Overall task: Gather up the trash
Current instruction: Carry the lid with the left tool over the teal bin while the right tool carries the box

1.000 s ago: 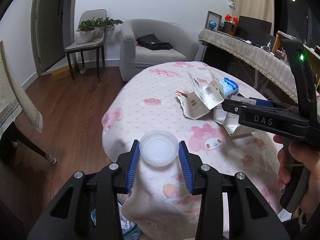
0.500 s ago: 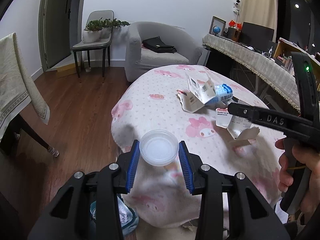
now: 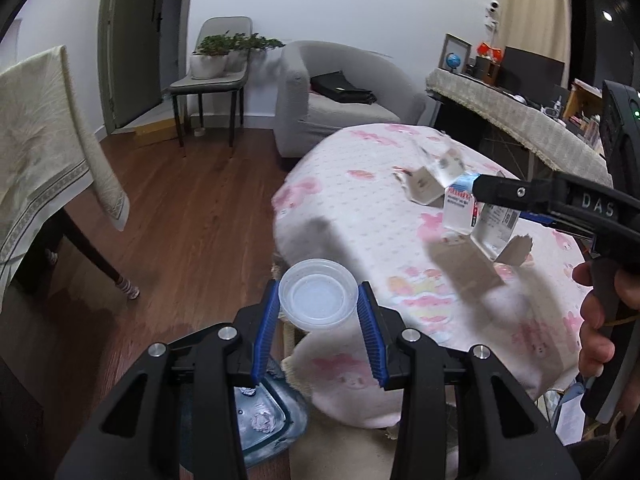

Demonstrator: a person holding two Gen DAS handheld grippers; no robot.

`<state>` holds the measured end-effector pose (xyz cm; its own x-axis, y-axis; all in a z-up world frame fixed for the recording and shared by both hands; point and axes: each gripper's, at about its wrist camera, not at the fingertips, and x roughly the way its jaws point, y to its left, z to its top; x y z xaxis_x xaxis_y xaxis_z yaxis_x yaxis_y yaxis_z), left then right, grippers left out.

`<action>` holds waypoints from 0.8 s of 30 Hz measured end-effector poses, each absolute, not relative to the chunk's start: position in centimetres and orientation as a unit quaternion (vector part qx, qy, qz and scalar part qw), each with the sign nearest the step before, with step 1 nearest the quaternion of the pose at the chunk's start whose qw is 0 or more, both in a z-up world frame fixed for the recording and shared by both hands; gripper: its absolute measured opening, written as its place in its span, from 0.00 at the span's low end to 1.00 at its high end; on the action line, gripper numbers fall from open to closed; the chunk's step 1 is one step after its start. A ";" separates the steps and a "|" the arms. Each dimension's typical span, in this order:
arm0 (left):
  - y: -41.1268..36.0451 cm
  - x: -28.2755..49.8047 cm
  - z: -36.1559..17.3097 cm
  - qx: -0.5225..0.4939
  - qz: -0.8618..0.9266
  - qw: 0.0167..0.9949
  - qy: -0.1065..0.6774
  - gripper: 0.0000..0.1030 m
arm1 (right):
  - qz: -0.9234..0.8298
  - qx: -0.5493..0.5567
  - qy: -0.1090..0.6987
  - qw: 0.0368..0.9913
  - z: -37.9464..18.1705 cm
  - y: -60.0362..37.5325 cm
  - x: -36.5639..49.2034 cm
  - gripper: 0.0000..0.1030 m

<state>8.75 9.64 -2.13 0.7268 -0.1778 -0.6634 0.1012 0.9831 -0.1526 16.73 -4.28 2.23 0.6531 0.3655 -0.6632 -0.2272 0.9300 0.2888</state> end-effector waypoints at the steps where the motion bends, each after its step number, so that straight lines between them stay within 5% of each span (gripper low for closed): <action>1: 10.0 8.7 -2.2 -0.055 -0.073 0.927 0.363 0.41 | 0.167 0.090 0.383 0.904 2.2 -4.0 16.7 0.74; 21: 17.9 6.6 -8.6 -0.081 -0.027 0.891 0.446 0.41 | 0.256 0.027 0.391 0.884 1.2 6.3 15.6 0.74; 24: 18.4 6.6 -9.6 -0.083 -0.028 0.883 0.462 0.47 | 0.260 0.022 0.395 0.881 0.8 7.6 15.7 0.74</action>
<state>6.62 18.38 -9.58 0.5716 -0.1268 -0.8107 -0.0263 0.9847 -0.1725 15.68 7.59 0.82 0.5520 0.4752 -0.6852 -0.4411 0.8637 0.2437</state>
